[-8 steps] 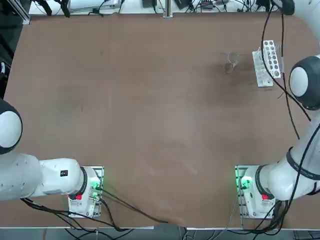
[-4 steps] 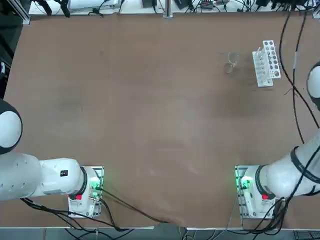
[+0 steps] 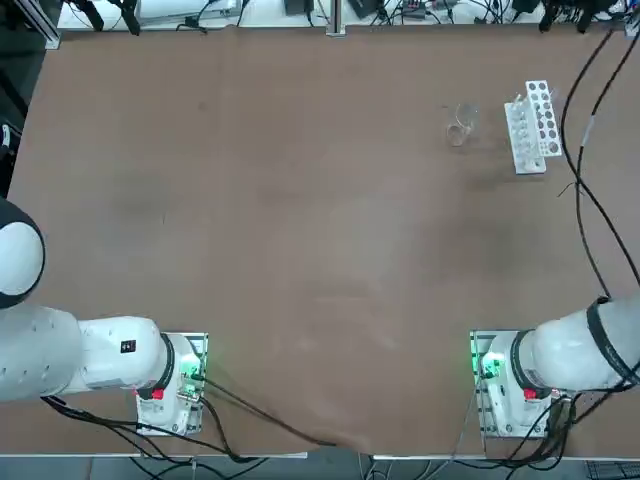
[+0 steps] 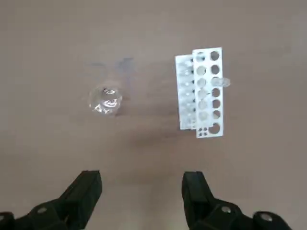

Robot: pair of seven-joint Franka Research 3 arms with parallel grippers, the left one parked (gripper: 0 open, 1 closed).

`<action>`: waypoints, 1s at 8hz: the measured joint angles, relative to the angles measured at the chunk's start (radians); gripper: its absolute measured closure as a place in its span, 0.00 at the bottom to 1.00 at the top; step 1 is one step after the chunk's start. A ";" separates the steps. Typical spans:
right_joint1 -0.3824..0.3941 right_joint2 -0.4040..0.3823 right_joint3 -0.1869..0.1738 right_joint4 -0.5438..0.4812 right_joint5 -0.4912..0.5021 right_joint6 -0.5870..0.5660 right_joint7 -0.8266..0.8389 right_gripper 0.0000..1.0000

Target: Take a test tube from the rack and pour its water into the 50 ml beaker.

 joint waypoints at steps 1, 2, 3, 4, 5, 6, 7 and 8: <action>-0.005 -0.034 0.007 -0.023 0.011 0.005 -0.009 0.00; -0.006 -0.057 0.021 -0.035 0.013 0.007 -0.013 0.00; -0.006 -0.076 0.031 -0.050 0.014 0.008 -0.021 0.00; -0.006 -0.093 0.034 -0.065 0.014 0.007 -0.056 0.00; -0.009 -0.107 0.031 -0.076 0.014 0.006 -0.103 0.00; -0.012 -0.116 0.023 -0.082 0.014 0.006 -0.130 0.00; -0.016 -0.120 0.019 -0.083 0.015 0.006 -0.138 0.00; -0.018 -0.120 0.019 -0.083 0.015 0.006 -0.139 0.00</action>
